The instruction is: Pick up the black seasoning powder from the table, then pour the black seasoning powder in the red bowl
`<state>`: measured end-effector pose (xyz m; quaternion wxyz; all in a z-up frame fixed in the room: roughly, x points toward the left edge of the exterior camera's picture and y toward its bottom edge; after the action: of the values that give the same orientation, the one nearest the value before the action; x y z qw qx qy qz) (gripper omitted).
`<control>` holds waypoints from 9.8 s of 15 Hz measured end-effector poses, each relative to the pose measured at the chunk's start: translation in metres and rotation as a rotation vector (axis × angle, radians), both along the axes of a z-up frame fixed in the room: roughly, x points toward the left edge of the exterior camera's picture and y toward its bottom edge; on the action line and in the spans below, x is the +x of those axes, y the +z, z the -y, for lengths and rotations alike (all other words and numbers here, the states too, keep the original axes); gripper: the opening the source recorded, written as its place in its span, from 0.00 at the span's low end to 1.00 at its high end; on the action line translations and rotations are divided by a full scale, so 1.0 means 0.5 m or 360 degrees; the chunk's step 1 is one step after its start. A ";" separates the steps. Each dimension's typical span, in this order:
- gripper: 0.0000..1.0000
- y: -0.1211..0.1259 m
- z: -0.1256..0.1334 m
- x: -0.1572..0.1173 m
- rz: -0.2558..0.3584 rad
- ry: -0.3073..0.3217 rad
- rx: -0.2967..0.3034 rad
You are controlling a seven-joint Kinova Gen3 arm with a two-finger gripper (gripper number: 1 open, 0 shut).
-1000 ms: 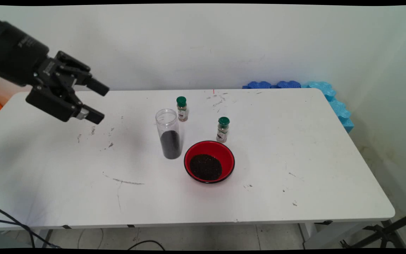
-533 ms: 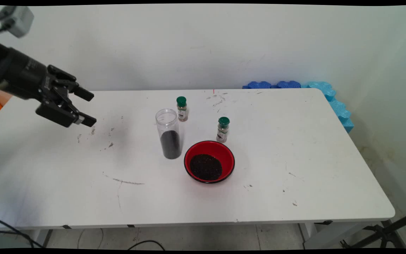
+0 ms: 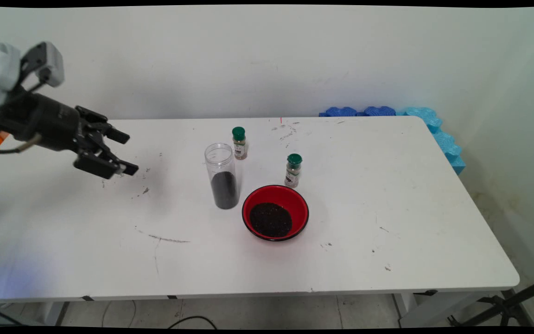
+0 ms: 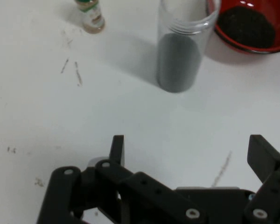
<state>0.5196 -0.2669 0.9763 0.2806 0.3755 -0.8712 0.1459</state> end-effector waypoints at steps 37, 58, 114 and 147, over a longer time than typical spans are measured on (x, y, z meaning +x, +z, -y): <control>1.00 -0.267 0.161 -0.190 -0.0246 -0.0018 -0.0217; 0.00 -0.102 0.026 -0.130 -0.0185 -0.0002 -0.0101; 0.00 -0.145 0.184 -0.408 -0.1029 0.0988 0.1414; 0.00 -0.187 0.208 -0.379 -0.1579 0.1991 0.2059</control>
<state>0.3303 -0.3710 0.8830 0.2268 0.8595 -0.2174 -0.4032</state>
